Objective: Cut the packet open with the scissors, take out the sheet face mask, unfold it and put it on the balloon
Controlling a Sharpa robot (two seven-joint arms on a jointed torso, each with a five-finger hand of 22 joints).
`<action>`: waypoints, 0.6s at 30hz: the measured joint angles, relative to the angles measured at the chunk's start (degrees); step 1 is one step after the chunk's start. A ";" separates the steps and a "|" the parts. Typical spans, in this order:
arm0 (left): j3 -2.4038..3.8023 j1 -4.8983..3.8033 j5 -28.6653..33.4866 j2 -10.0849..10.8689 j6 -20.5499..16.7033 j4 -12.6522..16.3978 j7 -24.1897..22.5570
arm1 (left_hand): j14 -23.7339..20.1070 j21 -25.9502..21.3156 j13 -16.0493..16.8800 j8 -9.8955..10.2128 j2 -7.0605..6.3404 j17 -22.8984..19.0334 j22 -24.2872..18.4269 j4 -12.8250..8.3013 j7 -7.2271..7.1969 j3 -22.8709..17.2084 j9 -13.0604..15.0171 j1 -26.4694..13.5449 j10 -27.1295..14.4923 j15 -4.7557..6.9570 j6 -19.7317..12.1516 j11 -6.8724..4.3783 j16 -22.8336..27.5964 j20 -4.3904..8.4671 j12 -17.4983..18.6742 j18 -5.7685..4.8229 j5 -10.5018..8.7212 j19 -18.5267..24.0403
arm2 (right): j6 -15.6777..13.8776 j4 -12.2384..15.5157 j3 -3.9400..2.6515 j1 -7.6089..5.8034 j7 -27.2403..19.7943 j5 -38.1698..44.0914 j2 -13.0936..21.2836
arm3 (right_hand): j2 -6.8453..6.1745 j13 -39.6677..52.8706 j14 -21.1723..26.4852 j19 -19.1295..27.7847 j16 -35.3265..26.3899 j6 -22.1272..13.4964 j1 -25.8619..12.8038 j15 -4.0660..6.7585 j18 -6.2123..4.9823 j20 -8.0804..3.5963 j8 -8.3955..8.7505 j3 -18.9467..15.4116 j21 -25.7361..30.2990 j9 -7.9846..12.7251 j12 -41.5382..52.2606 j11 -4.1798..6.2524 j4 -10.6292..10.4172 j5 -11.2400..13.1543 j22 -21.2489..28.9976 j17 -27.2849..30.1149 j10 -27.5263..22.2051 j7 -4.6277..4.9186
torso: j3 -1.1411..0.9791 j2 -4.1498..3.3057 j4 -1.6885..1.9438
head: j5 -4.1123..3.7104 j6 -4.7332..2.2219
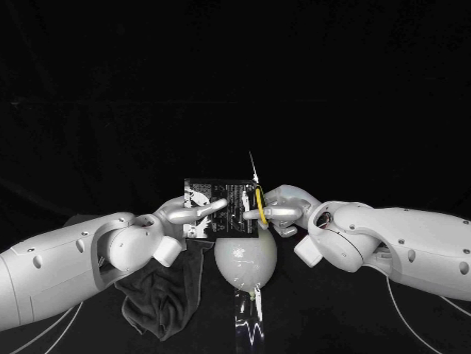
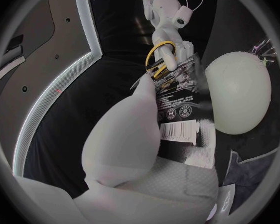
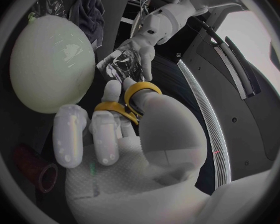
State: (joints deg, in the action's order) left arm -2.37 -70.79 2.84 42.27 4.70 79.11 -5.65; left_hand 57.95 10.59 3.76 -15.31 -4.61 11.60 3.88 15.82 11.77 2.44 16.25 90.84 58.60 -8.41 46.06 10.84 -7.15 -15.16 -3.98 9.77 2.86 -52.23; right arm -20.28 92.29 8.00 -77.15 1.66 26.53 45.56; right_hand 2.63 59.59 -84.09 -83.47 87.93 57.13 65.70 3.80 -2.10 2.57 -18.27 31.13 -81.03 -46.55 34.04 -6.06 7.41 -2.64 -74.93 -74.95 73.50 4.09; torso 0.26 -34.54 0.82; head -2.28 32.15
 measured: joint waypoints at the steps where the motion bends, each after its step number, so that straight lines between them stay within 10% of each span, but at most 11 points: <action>1: 0.00 0.00 0.02 -0.02 0.03 -0.02 0.12 | 0.01 0.00 0.00 -0.11 0.04 0.01 -0.04 0.00 -0.04 0.00 0.00 0.12 -0.01 0.01 0.04 0.01 -0.12 0.00 0.00 -0.01 0.00 0.00 | 0.04 0.00 0.00 0.00 0.08 0.18 -0.01 | 0.00 0.00 0.04 0.00 0.00 0.00 0.00 0.04 0.00 0.00 0.00 0.00 0.00 0.00 0.00 0.00 0.00 0.00 -0.01 0.00 0.00 0.00 | 0.00 0.00 0.00 | 0.01 0.01; 18: -0.11 -0.10 -0.13 -0.41 0.45 -0.06 2.05 | 1.56 0.00 -0.01 -0.33 1.52 0.12 -0.04 0.15 0.39 0.15 -0.27 2.44 1.94 0.53 1.88 -0.50 -0.55 0.43 -0.22 -0.07 0.00 -1.67 | -0.36 -0.22 0.04 0.00 0.99 1.13 -1.31 | -0.04 0.07 0.16 0.01 -0.07 -0.01 0.04 0.22 0.01 0.01 0.01 0.14 0.04 -0.09 0.00 0.00 0.14 0.00 0.00 0.03 0.00 0.13 | 0.01 0.00 0.06 | -0.25 -0.12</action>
State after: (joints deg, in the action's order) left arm -2.47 -70.89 2.71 41.86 5.15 79.04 -3.61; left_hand 59.51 10.59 3.75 -15.64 -3.09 11.72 3.84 15.97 12.16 2.59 15.98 93.28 60.53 -7.89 47.94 10.34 -7.70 -14.72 -4.20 9.70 2.86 -53.90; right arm -20.63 92.06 8.04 -77.15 2.65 27.66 44.25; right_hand 2.59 59.66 -83.94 -83.46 87.86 57.12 65.74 4.02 -2.09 2.58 -18.25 31.27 -80.99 -46.64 34.04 -6.06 7.55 -2.64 -74.93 -74.91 73.50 4.22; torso 0.27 -34.54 0.88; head -2.53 32.03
